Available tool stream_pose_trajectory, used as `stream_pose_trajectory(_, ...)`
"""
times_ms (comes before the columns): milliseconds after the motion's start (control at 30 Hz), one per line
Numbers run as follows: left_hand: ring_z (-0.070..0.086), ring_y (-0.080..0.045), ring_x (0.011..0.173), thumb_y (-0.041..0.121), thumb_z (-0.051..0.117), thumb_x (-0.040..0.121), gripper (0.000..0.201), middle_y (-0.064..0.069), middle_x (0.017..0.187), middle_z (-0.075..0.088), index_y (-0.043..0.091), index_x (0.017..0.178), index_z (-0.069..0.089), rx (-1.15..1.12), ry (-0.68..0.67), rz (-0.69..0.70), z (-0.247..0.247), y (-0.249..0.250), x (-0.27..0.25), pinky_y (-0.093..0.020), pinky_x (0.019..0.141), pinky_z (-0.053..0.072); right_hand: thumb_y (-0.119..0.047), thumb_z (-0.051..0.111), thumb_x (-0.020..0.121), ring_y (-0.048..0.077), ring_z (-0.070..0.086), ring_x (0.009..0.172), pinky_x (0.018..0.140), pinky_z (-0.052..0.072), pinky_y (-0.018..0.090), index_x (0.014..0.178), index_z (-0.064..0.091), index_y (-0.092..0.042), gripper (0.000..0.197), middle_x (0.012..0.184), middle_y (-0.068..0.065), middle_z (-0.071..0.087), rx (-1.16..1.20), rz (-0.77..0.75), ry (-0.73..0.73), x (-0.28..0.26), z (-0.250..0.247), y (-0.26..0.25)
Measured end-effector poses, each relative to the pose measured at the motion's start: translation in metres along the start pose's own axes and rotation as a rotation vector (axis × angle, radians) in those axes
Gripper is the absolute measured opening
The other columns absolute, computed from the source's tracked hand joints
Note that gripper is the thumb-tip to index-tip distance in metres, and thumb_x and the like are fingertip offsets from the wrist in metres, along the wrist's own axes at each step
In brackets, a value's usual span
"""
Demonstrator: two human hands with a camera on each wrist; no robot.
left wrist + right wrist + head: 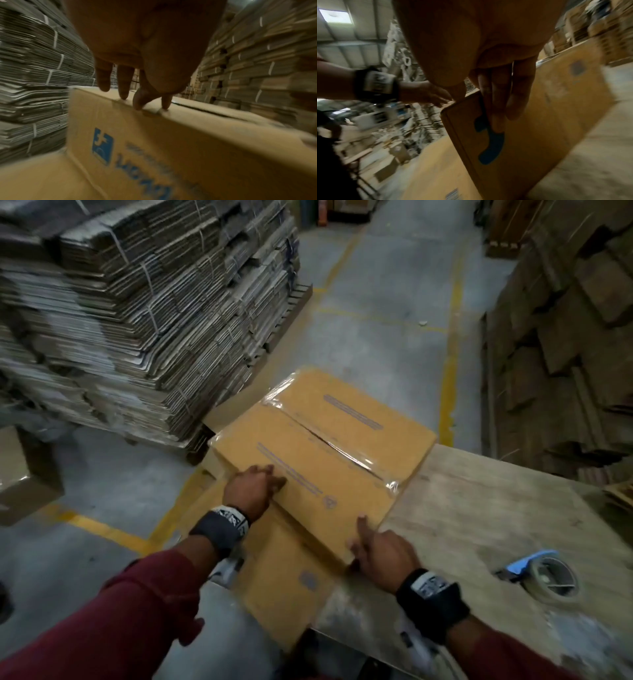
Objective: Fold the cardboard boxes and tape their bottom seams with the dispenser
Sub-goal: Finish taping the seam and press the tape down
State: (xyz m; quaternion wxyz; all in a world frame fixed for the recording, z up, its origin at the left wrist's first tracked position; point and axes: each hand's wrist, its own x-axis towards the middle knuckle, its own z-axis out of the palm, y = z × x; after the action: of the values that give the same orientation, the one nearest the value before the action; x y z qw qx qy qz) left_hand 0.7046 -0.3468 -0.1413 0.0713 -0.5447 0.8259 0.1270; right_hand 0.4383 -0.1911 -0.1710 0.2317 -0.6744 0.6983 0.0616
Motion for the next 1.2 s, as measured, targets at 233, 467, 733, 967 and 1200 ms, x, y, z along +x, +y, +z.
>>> stream_pose_trajectory(233,0.051,-0.038,0.122,0.070,0.048,0.083,0.061,-0.013,0.126,0.051,0.024,0.120,0.064,-0.219,-0.036,-0.080,0.017,0.012,0.005,-0.051,0.093,0.053,-0.056,0.048,0.090,0.024,0.071,0.092,0.078,0.055,0.035,0.112,0.071,-0.025,0.045,0.098,0.001,0.076,0.364,-0.258,0.090,0.007,0.002,-0.059)
stream_pose_trajectory(467,-0.032,-0.035,0.152,0.111,0.038,0.042,0.138,-0.011,0.165,-0.036,0.054,0.158,-0.011,-0.175,-0.237,-0.019,0.058,0.061,-0.073,-0.076,0.114,-0.012,-0.082,0.035,0.083,0.038,0.024,0.147,0.111,0.036,0.053,0.147,0.039,-0.050,0.072,0.165,0.010,0.021,-0.036,0.091,0.185,0.025,-0.022,0.057)
stream_pose_trajectory(733,-0.012,-0.027,0.159,0.097,0.026,0.080,0.091,0.000,0.172,-0.013,0.056,0.159,0.012,-0.085,0.032,0.233,0.101,0.056,-0.061,-0.076,0.109,-0.018,-0.061,0.042,0.098,0.029,0.026,0.153,0.114,0.040,0.045,0.149,0.048,-0.040,0.055,0.167,0.008,0.025,0.114,-0.112,0.298,-0.021,0.014,0.105)
stream_pose_trajectory(967,0.025,-0.028,0.155,0.066,0.040,0.095,0.084,-0.008,0.170,0.019,0.016,0.162,0.030,-0.065,0.270,0.464,0.109,0.120,-0.047,-0.064,0.121,0.015,-0.027,0.057,0.079,0.028,0.039,0.144,0.115,0.038,0.043,0.144,0.055,-0.032,0.066,0.157,0.005,0.044,0.118,0.308,0.213,-0.037,-0.037,0.244)
stream_pose_trajectory(1200,0.023,-0.034,0.156,0.044,0.038,0.097,0.076,-0.012,0.170,0.018,0.011,0.163,0.024,0.059,0.213,0.279,0.132,0.196,-0.036,-0.067,0.121,0.012,-0.013,0.056,0.092,0.029,0.029,0.151,0.110,0.039,0.046,0.158,0.028,-0.042,0.077,0.166,0.001,0.028,-0.163,0.434,-0.274,-0.038,-0.015,0.346)
